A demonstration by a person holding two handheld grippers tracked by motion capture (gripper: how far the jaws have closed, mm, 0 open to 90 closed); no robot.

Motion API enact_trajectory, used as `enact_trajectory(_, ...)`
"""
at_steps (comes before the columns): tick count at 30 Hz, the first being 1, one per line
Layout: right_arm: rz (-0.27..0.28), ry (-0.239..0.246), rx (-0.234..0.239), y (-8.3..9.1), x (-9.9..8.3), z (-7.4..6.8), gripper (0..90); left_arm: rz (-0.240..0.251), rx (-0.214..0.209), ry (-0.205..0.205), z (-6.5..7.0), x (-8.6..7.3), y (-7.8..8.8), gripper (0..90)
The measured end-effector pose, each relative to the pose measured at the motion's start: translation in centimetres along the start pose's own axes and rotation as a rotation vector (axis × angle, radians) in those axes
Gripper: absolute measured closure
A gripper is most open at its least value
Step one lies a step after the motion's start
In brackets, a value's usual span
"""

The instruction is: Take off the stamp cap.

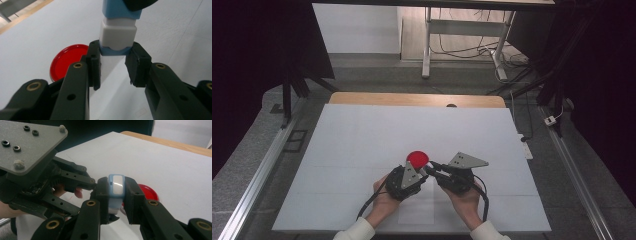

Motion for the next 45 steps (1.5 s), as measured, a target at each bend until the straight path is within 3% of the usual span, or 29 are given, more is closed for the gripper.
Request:
enact_trajectory(6,-0.008,0.006,0.003,-0.1,0.0,0.0,75.2,-0.01,0.027,-0.045,0.2,0.0,0.0,65.9)
enact_trajectory(11,-0.017,0.008,0.001,-0.2,0.0,-0.1,75.2,-0.021,0.014,-0.061,0.0,-0.1,0.0,65.9)
enact_trajectory(21,-0.005,-0.004,0.001,0.0,0.0,0.0,75.2,0.001,-0.012,-0.003,-0.2,-0.1,0.0,65.7)
enact_trajectory(26,0.002,-0.005,0.001,0.1,0.1,0.0,75.1,0.01,-0.047,0.037,-0.5,-0.1,0.1,65.7)
enact_trajectory(33,-0.002,-0.004,0.007,0.1,0.0,0.0,75.2,-0.002,-0.011,-0.016,-0.3,-0.1,0.1,65.8)
enact_trajectory(37,-0.008,-0.004,0.009,0.0,0.0,0.0,75.1,-0.014,-0.012,-0.035,-0.3,-0.1,0.1,65.8)
enact_trajectory(39,0.003,-0.004,0.009,0.1,0.0,0.0,75.7,-0.054,-0.007,-0.062,-0.3,-0.3,-0.1,66.0)
enact_trajectory(41,0.016,0.009,-0.028,0.5,0.3,0.2,75.7,-0.053,-0.017,-0.029,-0.5,-0.6,-0.3,66.0)
enact_trajectory(45,0.035,-0.019,-0.033,1.4,0.4,1.0,75.7,-0.023,-0.023,0.013,-1.0,-0.4,0.1,66.0)
Point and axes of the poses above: each handheld gripper's, and its own axes: y roughly backward along the jaws, x roughly out of its top, z roughly to its right, the point moved 1 cm from there along -y, roughly forward along the jaws, and after that the axes turned 4 degrees about y, right-handed, at the moved point
